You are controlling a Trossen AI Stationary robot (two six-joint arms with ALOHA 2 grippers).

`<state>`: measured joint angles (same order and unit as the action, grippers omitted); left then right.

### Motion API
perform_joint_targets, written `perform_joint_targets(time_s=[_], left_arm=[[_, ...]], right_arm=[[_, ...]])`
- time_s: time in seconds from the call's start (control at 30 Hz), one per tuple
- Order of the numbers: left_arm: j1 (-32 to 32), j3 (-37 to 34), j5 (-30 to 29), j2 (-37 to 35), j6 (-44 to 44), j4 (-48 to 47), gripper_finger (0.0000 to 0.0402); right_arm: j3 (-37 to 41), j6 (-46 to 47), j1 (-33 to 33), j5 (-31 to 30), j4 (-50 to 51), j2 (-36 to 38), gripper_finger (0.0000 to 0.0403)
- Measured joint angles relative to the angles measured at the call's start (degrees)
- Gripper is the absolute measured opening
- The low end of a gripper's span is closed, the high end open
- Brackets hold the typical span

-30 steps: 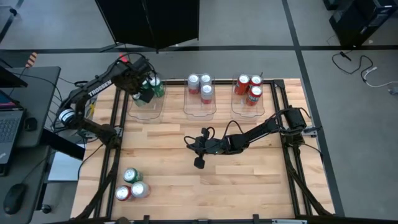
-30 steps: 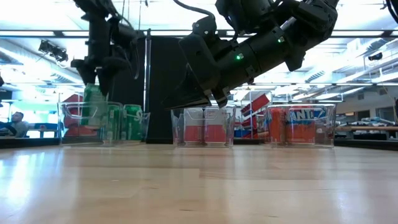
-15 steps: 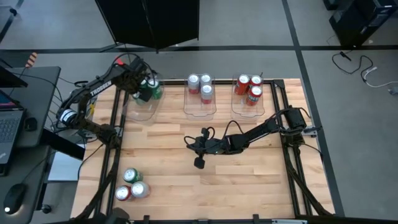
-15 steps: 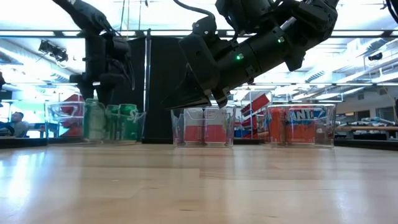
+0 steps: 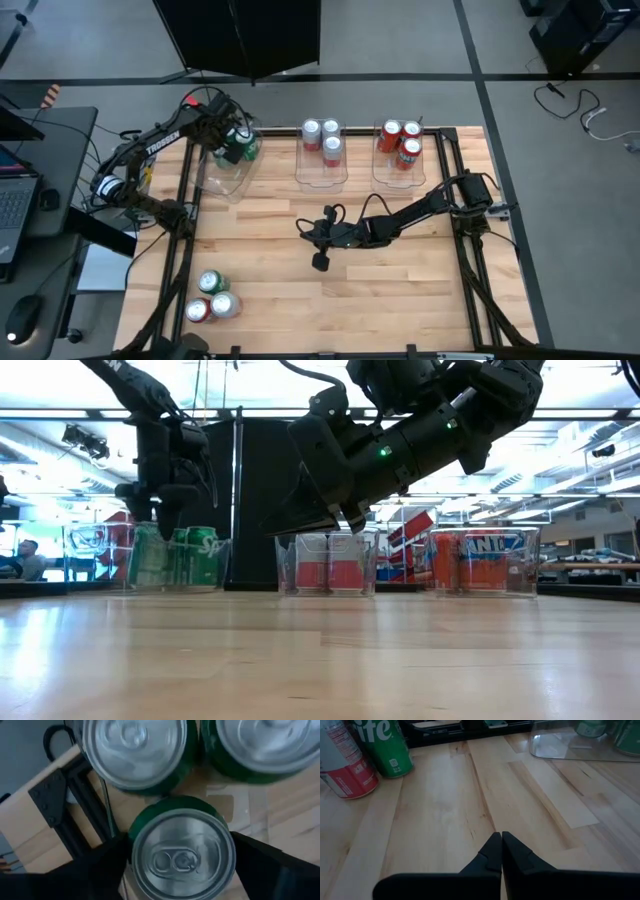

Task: Sort soda cans
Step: Put the green soda can into the left transparent bin, then put the pink-white soda can into the middle transparent bin

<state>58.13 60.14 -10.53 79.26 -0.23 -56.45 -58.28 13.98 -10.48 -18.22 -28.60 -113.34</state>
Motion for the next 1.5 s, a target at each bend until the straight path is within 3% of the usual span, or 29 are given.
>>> perform_joint_targets(time_s=[0.1, 0.17, 0.43, 0.83, 0.97, 1.13, 1.27, 1.5], left_arm=[[-0.31, 0.03, -0.07, -0.02, 0.09, 0.26, 0.0378], [-0.83, 0.03, -0.40, -0.02, 0.12, 0.35, 0.0389], [-1.16, 1.36, -0.67, 0.01, 0.39, -1.30, 0.0383], [-2.54, 13.24, 0.81, 0.00, 0.78, -14.50, 0.0359], [-5.83, 13.87, 4.73, 0.00, 2.90, -20.63, 0.0321], [-14.13, 11.99, 3.55, -1.39, 4.48, -21.73, 0.0234], [-22.27, 9.18, 2.57, -4.80, 4.55, -15.90, 0.0148], [-35.03, -0.93, 2.56, -19.11, 1.66, -1.18, 0.0026]], right_arm=[[0.00, 0.00, 0.00, -0.02, 0.00, 0.00, 0.0000], [0.00, 0.00, 0.00, -0.02, 0.00, 0.00, 0.0000], [0.00, 0.55, 0.01, -0.02, 0.00, 0.00, 0.0000], [0.00, 0.42, 0.04, -0.02, 0.00, 0.01, 0.0000], [0.00, 0.20, 0.31, -0.02, 0.00, 0.01, 0.0000], [0.00, -2.91, 1.24, 3.43, -1.16, 0.01, 0.0000], [0.00, -3.56, 1.41, 7.29, -4.95, 0.04, 0.0001], [-1.99, -6.39, -0.79, 7.44, -7.58, 0.04, 0.0015]])
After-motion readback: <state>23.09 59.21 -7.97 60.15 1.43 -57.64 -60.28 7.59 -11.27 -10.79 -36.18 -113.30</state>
